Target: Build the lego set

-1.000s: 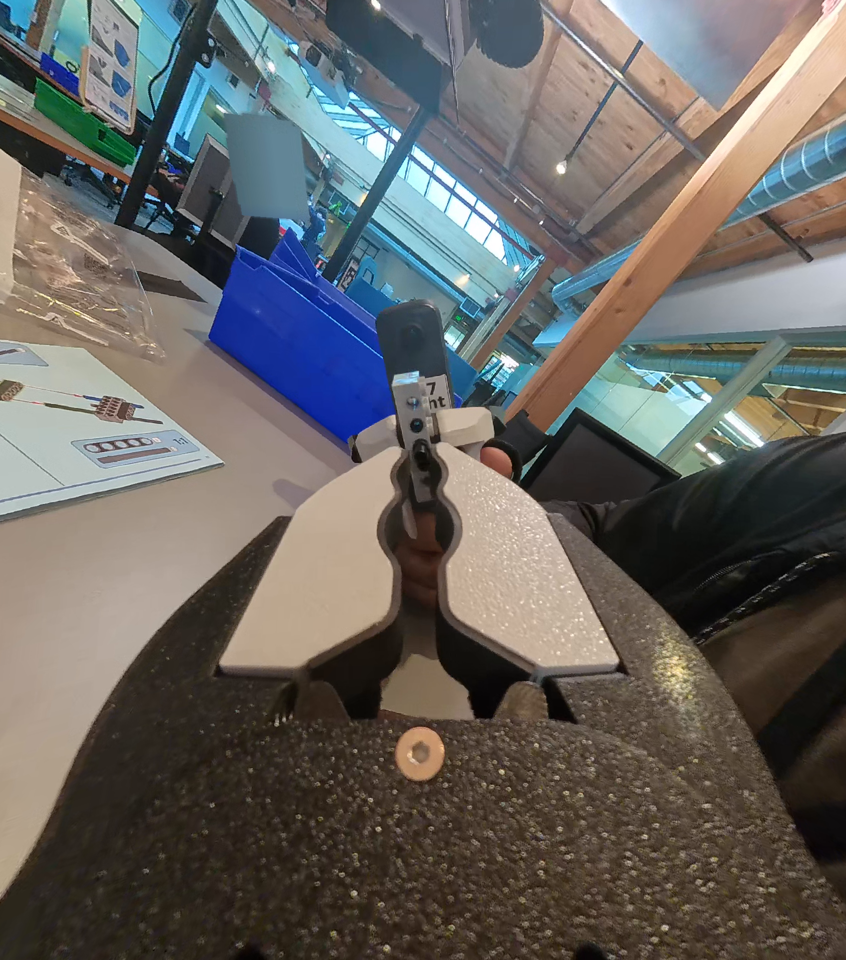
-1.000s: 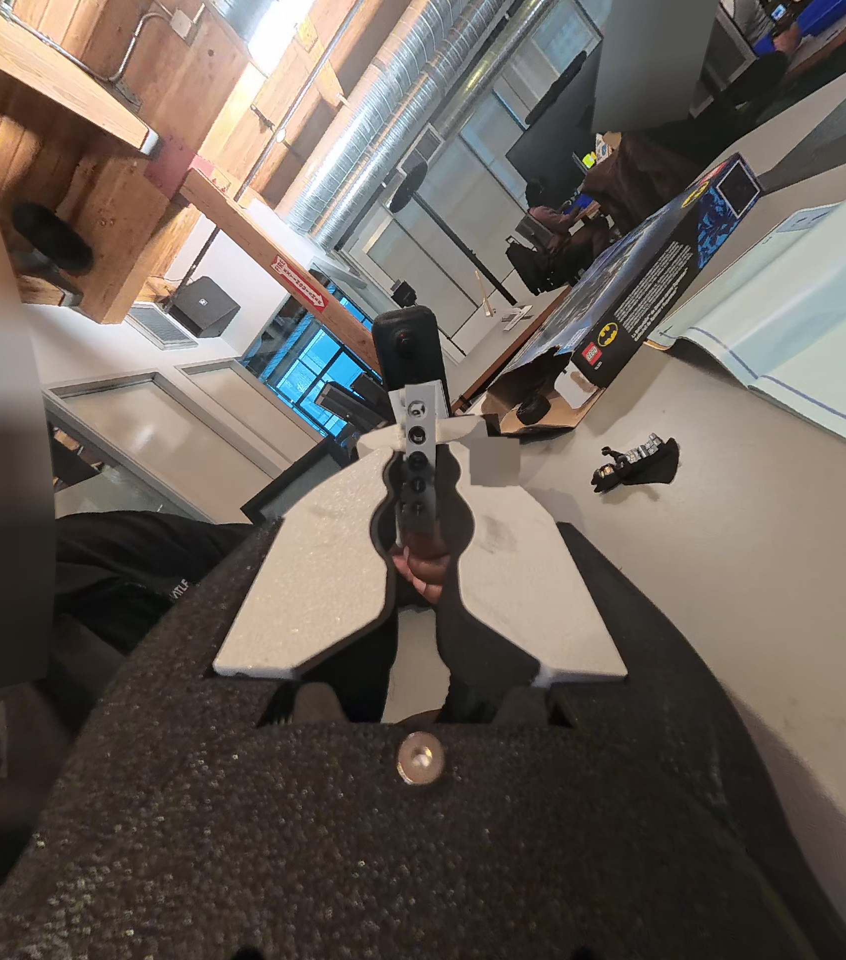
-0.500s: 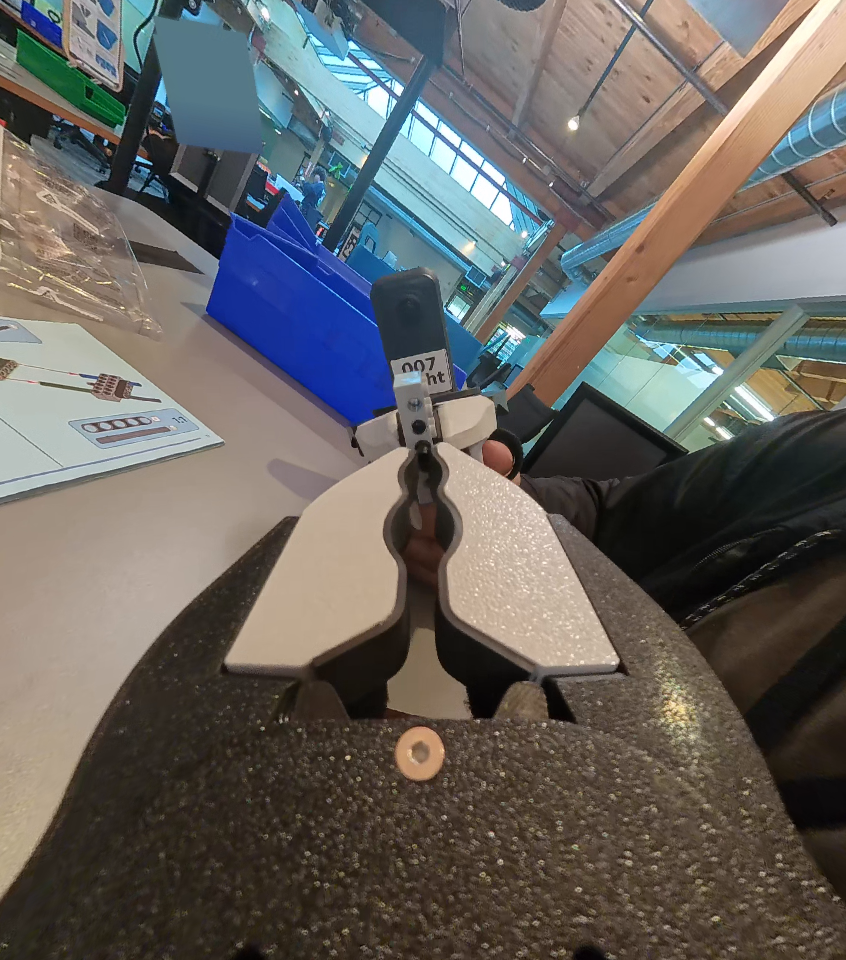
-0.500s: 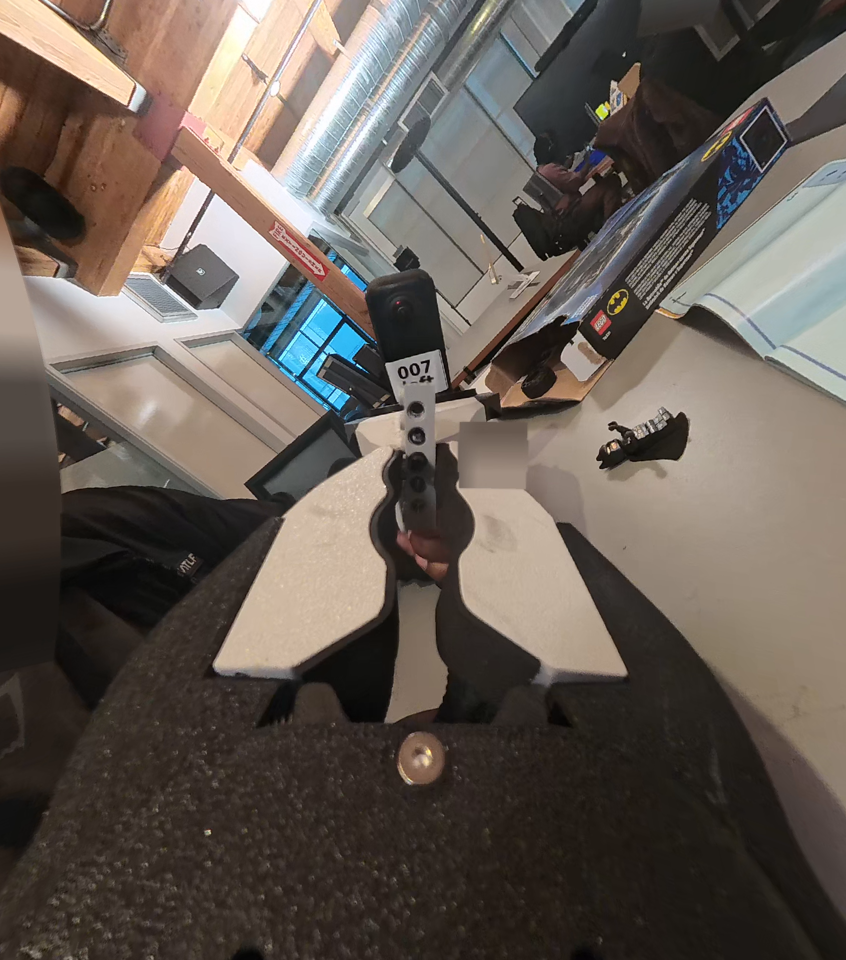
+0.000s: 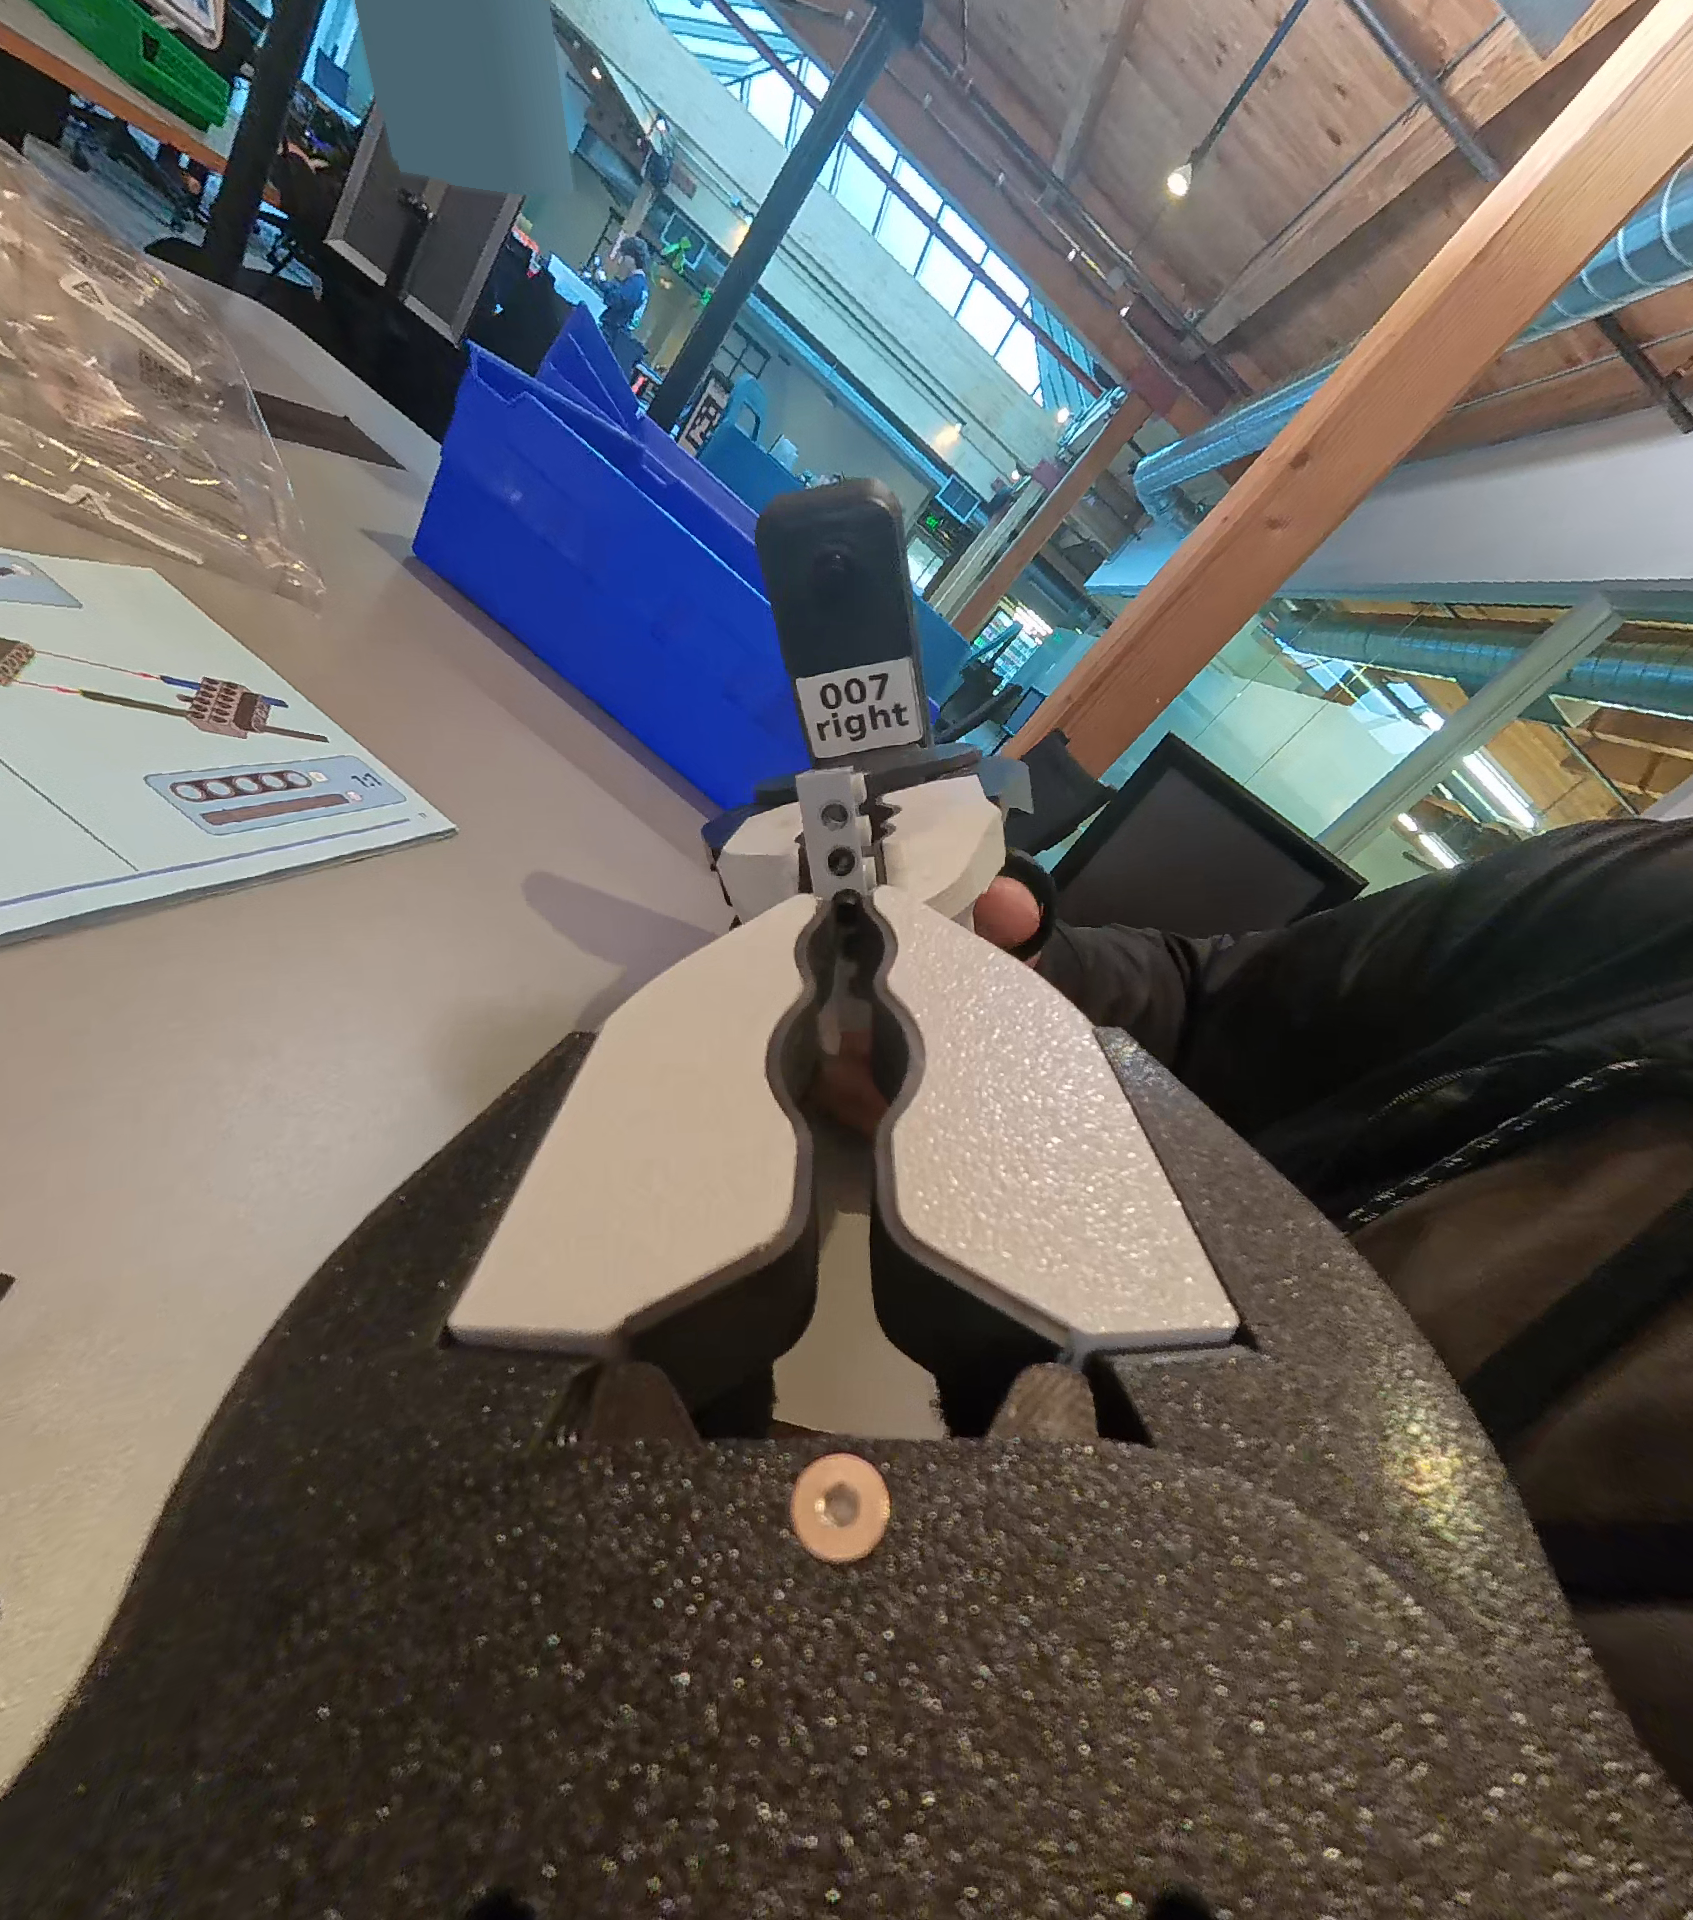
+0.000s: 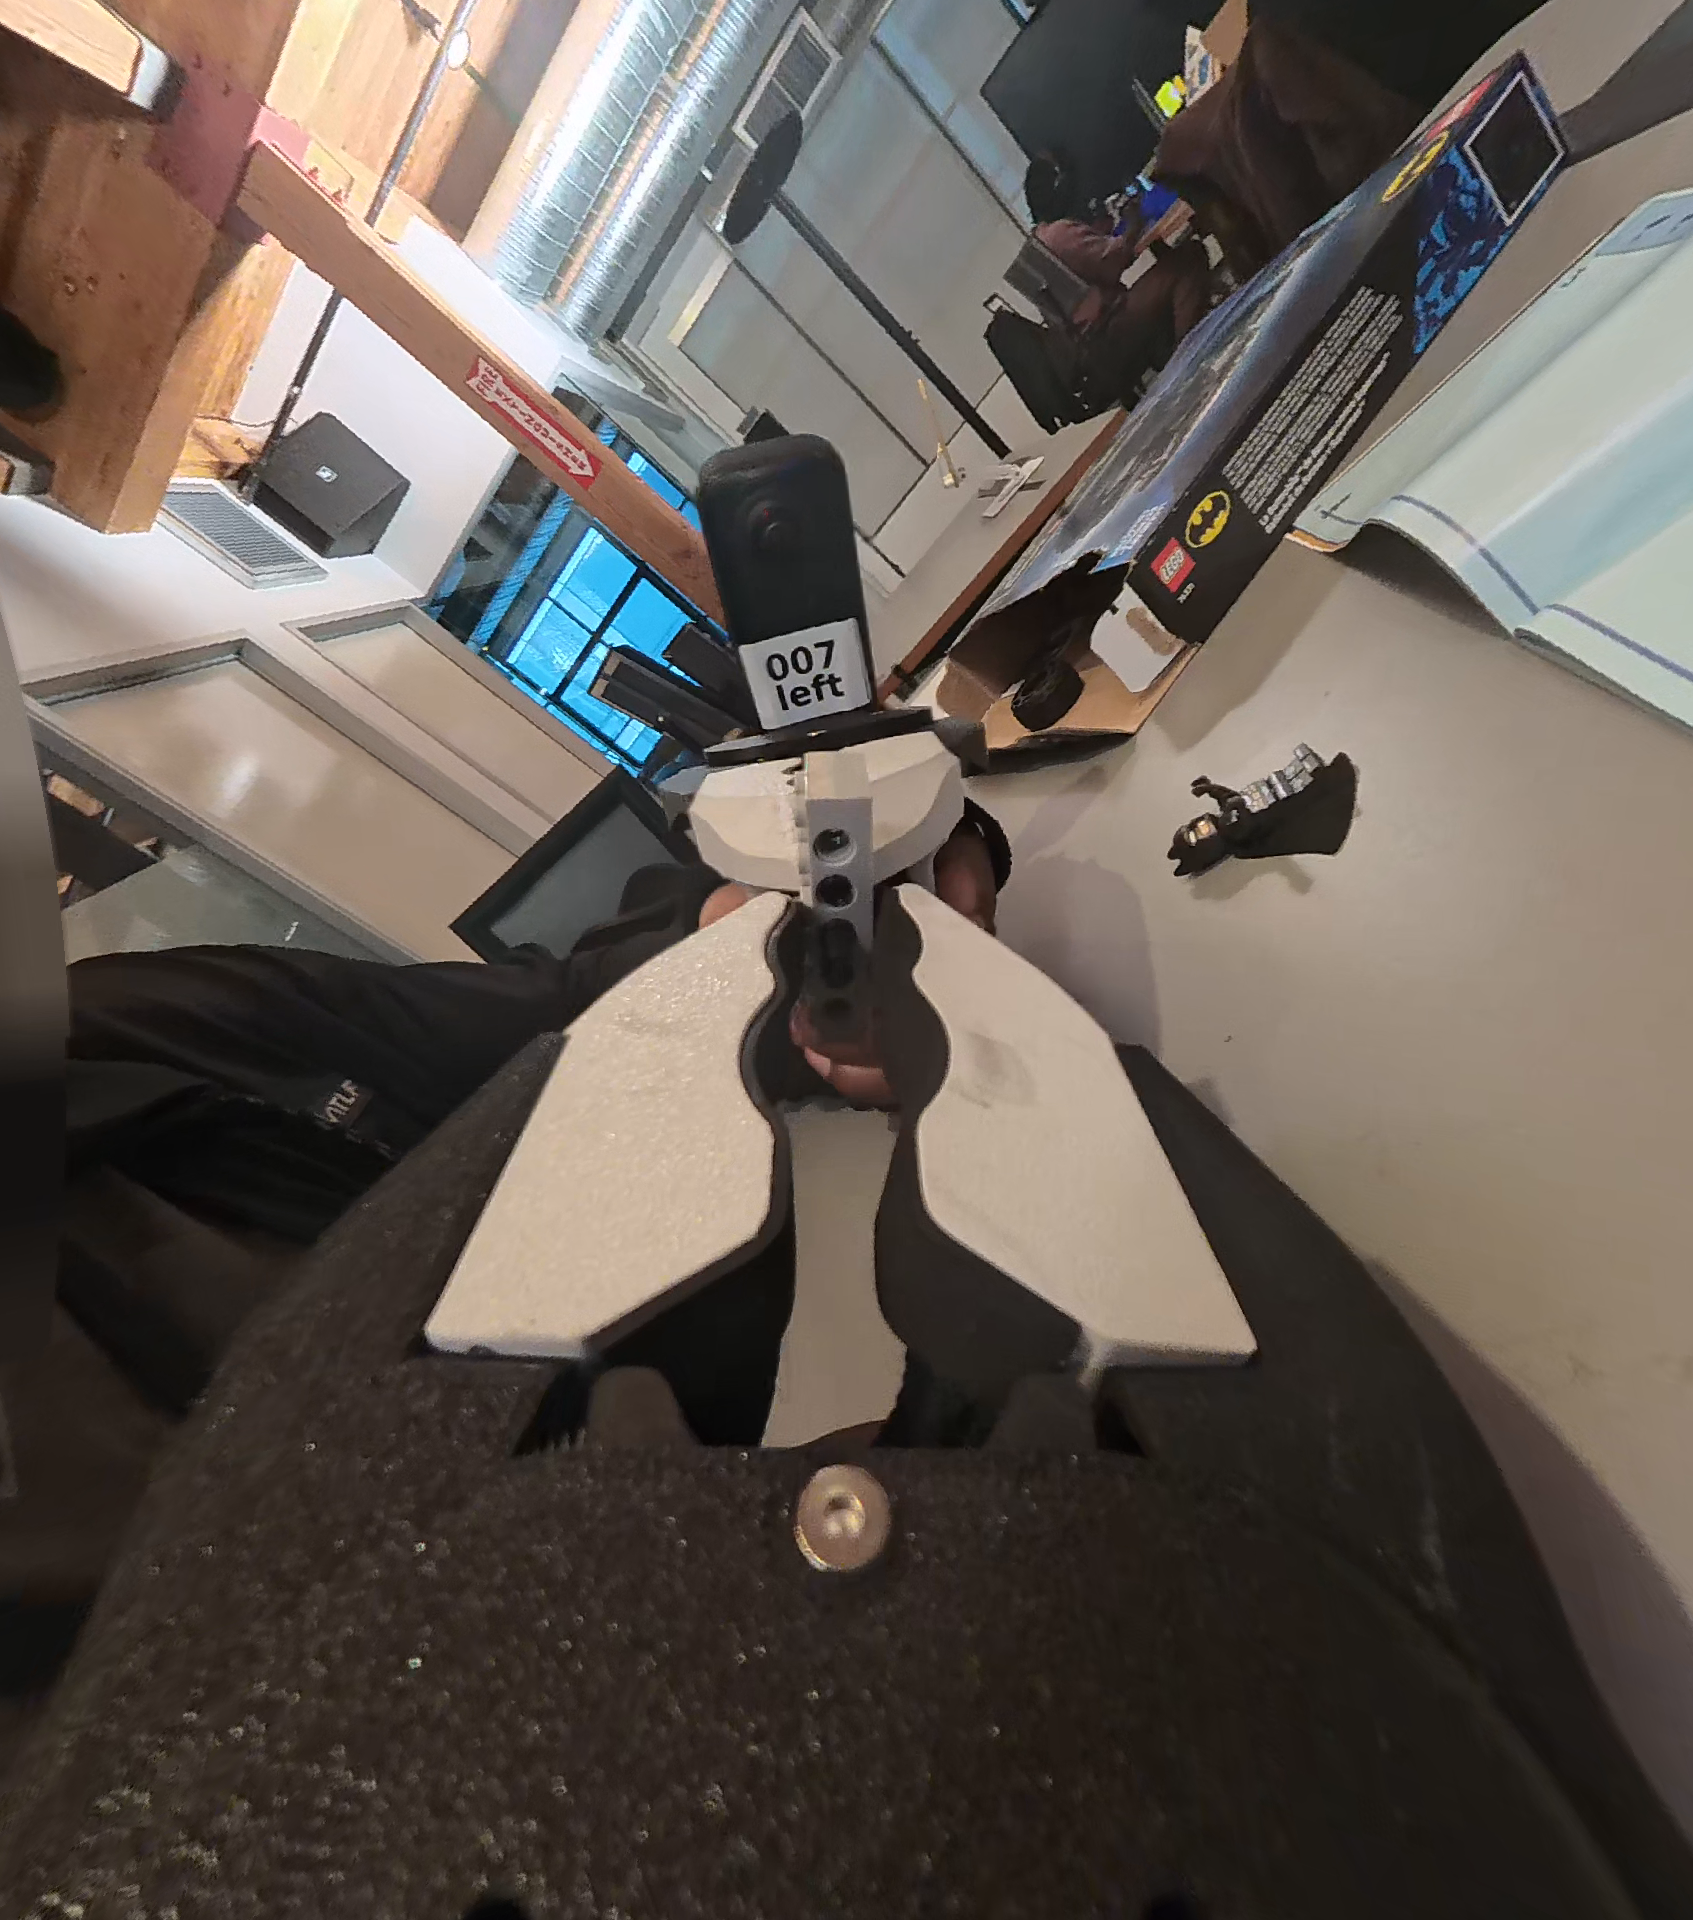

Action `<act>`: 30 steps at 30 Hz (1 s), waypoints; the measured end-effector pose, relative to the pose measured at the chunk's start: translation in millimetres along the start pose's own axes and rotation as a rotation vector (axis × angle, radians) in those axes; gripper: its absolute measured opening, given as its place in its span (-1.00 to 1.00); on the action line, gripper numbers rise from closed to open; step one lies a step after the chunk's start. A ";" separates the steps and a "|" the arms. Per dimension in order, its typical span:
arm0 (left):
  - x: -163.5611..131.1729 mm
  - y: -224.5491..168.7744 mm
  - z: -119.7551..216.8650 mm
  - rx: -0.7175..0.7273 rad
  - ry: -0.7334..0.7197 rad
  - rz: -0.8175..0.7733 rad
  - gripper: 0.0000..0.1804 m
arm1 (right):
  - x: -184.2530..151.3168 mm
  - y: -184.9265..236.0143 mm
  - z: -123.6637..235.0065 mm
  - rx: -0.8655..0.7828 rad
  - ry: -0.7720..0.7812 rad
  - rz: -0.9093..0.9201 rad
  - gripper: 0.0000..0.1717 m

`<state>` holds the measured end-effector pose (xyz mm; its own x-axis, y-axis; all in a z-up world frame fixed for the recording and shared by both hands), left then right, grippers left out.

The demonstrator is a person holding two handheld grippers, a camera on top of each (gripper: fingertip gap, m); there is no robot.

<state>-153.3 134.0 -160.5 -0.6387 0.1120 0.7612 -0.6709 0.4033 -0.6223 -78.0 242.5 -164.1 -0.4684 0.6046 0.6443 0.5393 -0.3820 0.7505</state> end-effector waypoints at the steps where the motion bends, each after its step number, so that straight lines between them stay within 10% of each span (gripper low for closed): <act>1: 0.5 1.1 0.2 0.009 -0.006 0.005 -0.96 | 0.2 -0.3 0.0 -0.018 0.004 0.013 -0.85; 15: -5.7 22.8 14.5 0.151 0.198 0.160 -0.96 | -8.8 -0.8 7.6 -0.364 0.344 0.979 -0.49; 30: -16.6 17.6 10.8 0.115 0.287 0.200 -0.95 | -34.4 7.2 -8.0 -0.361 0.396 1.228 -0.07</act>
<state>-158.5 129.5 -186.1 -0.6410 0.4350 0.6324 -0.5917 0.2448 -0.7681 -63.6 213.4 -179.7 -0.0197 -0.4797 0.8772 0.5694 -0.7266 -0.3845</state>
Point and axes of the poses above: each gripper's, where its closed fingertips meet, z back along the fingers, x out of its top, y = z × x across the jaws, the point moved 7 cm from there along z, back along the fingers, and after that the axes turned 8 degrees about -y, right-handed, at the moved point
